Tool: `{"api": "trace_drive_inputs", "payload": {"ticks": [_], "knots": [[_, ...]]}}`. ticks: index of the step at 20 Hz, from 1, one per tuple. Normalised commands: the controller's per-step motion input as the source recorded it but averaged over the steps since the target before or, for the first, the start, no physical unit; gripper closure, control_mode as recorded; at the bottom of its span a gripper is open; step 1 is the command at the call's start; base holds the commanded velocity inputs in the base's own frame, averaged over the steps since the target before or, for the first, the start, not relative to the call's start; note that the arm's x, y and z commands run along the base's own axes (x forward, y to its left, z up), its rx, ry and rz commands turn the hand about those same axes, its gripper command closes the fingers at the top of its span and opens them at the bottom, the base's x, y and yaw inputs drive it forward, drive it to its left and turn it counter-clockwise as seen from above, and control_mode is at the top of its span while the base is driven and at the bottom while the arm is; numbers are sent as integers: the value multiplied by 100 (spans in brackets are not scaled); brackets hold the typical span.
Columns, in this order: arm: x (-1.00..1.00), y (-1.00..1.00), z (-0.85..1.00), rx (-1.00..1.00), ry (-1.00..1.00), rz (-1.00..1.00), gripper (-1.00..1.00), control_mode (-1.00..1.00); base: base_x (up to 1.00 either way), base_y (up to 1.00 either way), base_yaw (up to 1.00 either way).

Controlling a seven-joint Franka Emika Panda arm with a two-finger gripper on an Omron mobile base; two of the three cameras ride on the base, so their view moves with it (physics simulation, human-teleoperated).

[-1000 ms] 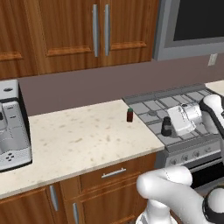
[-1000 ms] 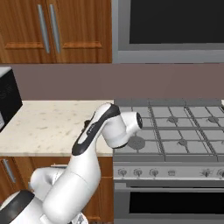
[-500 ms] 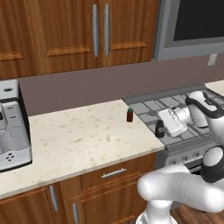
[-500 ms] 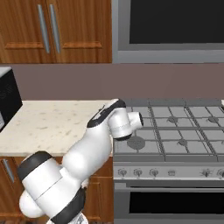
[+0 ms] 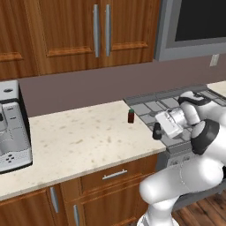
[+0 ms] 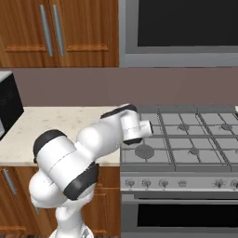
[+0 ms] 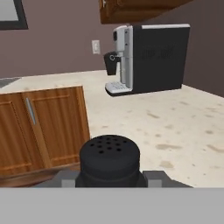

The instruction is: Collect the paprika, ketchup, and shaker from the cabinet and place them next to the stove.

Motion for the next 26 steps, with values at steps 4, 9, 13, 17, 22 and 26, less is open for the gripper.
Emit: {"api": "trace_drive_inputs", "payload": {"ticks": [4,9,13,17,22,26], "knots": [[29,0,-29,0,0,0,100,-100,0,0,0],[33,0,-27,0,0,0,100,-100,0,0,0],[38,0,-25,0,0,0,100,-100,0,0,0],[30,0,-26,0,0,0,100,-100,0,0,0],[25,0,-33,0,0,0,100,-100,0,0,0],[23,0,-32,0,0,0,100,-100,0,0,0]]}}
